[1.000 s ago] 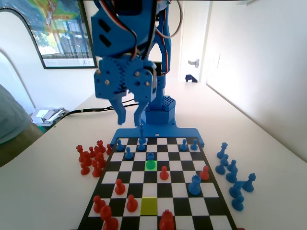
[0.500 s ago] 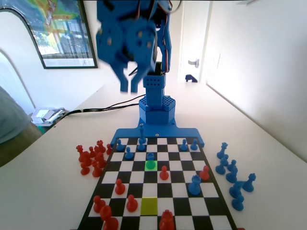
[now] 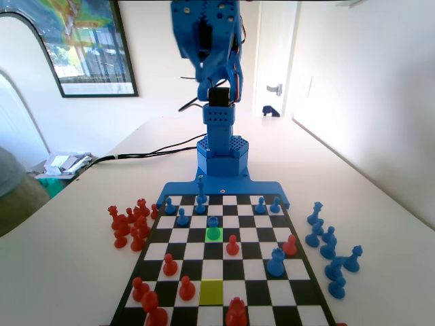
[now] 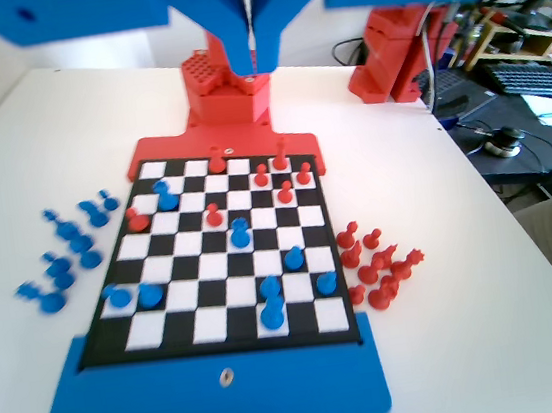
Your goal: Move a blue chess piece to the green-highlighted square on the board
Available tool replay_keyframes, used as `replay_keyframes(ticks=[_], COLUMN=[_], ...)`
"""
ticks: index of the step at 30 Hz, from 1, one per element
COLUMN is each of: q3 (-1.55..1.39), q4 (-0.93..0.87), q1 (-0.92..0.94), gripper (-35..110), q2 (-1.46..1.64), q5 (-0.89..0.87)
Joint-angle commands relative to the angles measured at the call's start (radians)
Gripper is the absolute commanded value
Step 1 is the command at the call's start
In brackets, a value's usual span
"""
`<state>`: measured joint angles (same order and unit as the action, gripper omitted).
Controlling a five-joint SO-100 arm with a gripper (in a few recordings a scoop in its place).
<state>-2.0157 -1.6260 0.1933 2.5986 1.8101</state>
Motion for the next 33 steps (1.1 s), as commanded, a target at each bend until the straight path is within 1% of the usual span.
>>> replay_keyframes(ticks=[1,6,14,18,33], q3=[0.046,-0.032,-0.138,-0.158,-0.163], q4=[-0.077,-0.067,-0.011,0.028,0.052], q1=[-0.034,-0.098,-0.137,-0.144,-0.163], gripper=[2,2,2,2,1], q2=[0.100,0.215,0.330,0.359,0.457], q5=[-0.008,-0.037,-0.048,-0.051,-0.049])
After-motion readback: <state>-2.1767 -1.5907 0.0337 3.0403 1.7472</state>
